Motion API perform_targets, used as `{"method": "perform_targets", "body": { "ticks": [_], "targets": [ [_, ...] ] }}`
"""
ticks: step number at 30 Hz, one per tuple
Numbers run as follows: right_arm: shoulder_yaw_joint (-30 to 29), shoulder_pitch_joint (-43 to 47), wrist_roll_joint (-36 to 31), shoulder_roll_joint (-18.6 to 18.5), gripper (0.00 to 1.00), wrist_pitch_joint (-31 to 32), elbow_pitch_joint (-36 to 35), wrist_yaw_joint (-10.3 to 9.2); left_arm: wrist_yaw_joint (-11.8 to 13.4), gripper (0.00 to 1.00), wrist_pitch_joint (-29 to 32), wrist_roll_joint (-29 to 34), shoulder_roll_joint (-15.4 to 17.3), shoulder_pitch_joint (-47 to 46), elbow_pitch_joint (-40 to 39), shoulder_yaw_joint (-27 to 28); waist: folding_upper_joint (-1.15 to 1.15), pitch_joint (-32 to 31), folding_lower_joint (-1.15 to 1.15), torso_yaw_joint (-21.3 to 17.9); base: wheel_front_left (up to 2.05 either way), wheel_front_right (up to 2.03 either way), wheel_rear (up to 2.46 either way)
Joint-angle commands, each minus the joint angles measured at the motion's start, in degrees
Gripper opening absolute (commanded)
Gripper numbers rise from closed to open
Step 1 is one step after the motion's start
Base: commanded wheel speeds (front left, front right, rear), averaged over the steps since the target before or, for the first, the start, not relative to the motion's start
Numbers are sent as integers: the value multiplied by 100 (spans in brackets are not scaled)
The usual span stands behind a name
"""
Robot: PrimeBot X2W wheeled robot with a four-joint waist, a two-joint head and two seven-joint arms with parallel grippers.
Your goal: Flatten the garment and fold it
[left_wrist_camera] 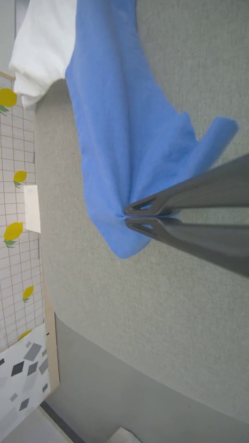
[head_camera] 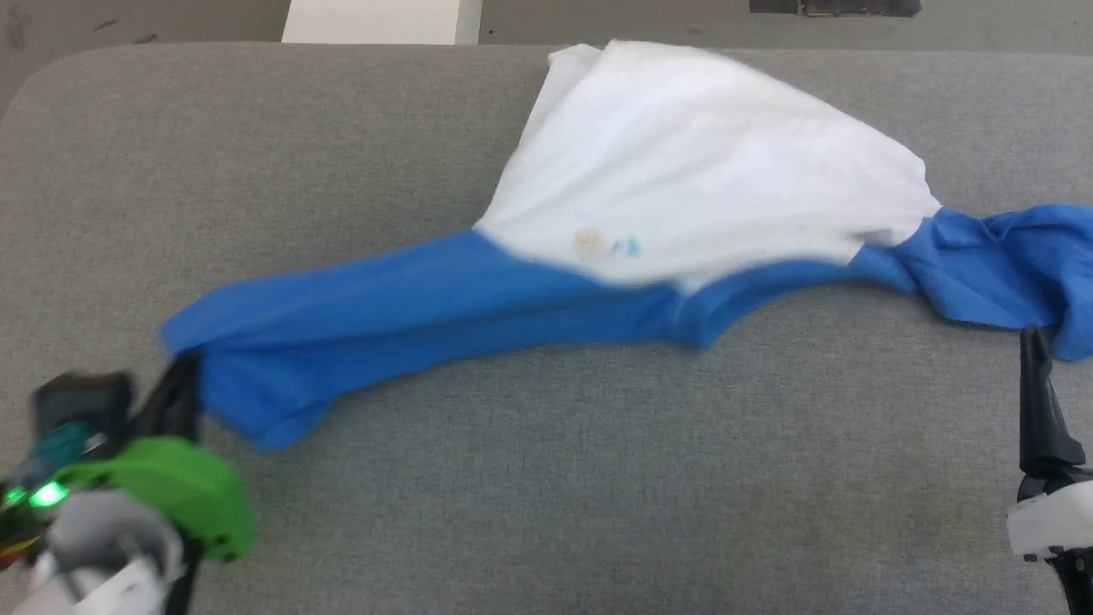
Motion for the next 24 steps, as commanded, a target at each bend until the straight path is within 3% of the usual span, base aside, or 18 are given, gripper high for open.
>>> {"method": "perform_targets", "body": {
  "ticks": [1, 5, 7, 8, 9, 10, 17, 24],
  "targets": [
    [-24, 82, 21, 4, 100, 17, -11, -9, 206, 0, -123, -102, 174, 404, -32, 242, 0, -2, 0, 2, 0, 0, 0],
    [-78, 149, 15, 4, 100, 55, -28, -9, 547, 0, -649, -263, 299, 1213, 183, 842, 0, 13, 0, 17, 0, 0, 0],
    [-57, 162, -1, 4, 100, 89, -29, -9, 584, 0, -925, -212, 254, 1361, 381, 938, 0, 10, 0, 22, 0, 0, 0],
    [-34, 159, -8, 4, 100, 108, -29, -9, 532, 5, -1069, -238, 123, 1360, 461, 927, 0, 5, 0, 25, 0, 0, 0],
    [-17, 152, -13, 4, 100, 121, -31, -9, 484, 44, -1190, -244, 9, 1319, 515, 906, 0, -5, 0, 29, 0, 0, 0],
    [-4, 146, -20, 4, 100, 138, -32, -9, 415, 99, -1318, -243, -131, 1233, 554, 858, 0, -23, 0, 37, 0, 0, 0],
    [60, 158, -65, 4, 100, 232, -61, -9, 141, 100, -2190, 20, -962, 515, 306, 580, 0, -161, 0, 47, 0, 0, 0],
    [107, 210, -28, 4, 100, 228, -68, -9, -71, 100, -2490, 1035, -1705, 163, -216, -54, 0, -168, 0, 16, 0, 0, 0]
  ]
}}
